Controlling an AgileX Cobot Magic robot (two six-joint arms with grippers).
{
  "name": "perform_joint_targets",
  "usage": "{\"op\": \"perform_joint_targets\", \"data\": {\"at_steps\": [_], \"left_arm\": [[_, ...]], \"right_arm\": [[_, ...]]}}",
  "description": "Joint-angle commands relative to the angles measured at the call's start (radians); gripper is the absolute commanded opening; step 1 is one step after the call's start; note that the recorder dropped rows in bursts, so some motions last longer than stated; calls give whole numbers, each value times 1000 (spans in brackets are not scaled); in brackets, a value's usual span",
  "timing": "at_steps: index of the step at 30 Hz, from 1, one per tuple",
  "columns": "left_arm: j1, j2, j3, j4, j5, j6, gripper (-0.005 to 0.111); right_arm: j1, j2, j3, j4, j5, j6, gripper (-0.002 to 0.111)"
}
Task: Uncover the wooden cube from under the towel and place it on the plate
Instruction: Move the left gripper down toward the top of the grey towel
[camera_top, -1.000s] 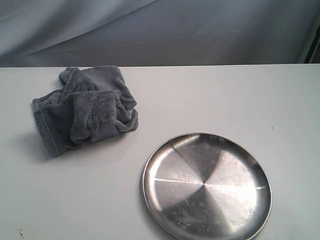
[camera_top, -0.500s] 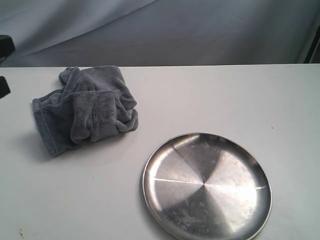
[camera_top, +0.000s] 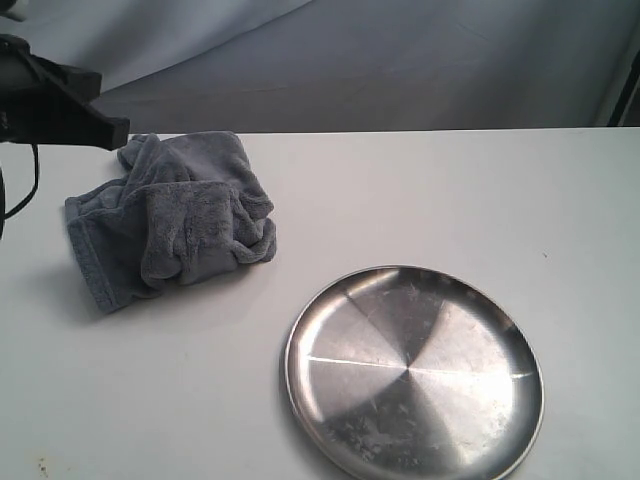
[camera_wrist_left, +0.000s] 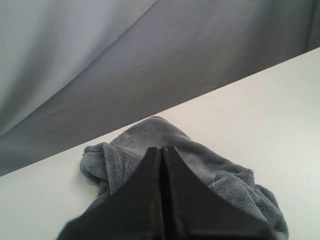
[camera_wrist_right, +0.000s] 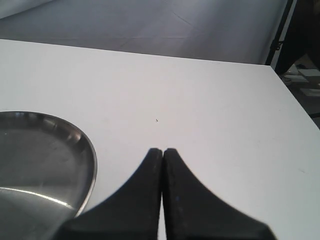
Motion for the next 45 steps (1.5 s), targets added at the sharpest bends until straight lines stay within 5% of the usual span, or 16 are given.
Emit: {"op": "perform_joint_targets", "data": {"at_steps": [1,26,29,33,36,45], "left_arm": [[-7,32,-45,3,31,-2,0],[-68,27,-32,11,-3,14,0],[-75,27,-32,-314,-3,322,0],[-107,29,-32,-773,27,1010,0],[-122,29,-32,-962,56,1314,0],[-122,29,-182,-965,270,1336,0]], "right_arm": [[2,-6,4,5,-9,-3,0],[2,-6,4,5,-9,-3,0],[2,-6,4,5,-9,-3,0],[2,-6,4,5,-9,-3,0],[2,-6,4,5,-9,-3,0],[2,-6,4,5,-9,-3,0]]}}
